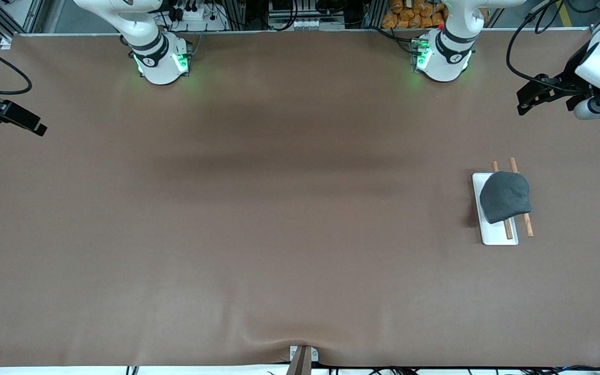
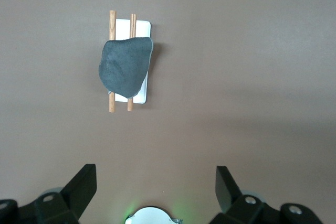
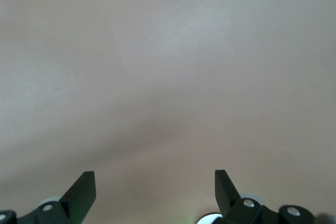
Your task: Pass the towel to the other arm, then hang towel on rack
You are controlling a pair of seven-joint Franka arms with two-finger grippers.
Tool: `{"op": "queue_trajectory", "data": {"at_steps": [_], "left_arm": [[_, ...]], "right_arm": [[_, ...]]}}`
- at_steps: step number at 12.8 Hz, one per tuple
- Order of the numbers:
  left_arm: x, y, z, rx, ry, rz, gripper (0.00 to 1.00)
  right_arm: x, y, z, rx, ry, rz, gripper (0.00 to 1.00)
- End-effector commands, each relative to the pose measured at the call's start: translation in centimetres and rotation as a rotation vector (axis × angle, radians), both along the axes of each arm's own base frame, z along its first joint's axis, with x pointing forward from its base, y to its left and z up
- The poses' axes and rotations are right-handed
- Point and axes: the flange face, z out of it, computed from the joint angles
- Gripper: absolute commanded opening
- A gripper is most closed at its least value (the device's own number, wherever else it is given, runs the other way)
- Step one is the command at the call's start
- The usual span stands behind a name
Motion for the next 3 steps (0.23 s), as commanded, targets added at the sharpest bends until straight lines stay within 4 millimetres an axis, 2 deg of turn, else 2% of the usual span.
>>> {"op": "queue_trajectory", "data": {"at_steps": [1,3], "left_arm": [[0.09,0.55,1.39,-0.030,-0.006,0.022,1.00],[0.19,0.41,1.58,-0.029,-0.004,0.021,1.00]], "right_arm": [[0.48,0.87,0.35,0.029,-0.018,0.008,1.00],[0.51,1.68,0.36,0.015,-0.021,0.048,1.00]]}}
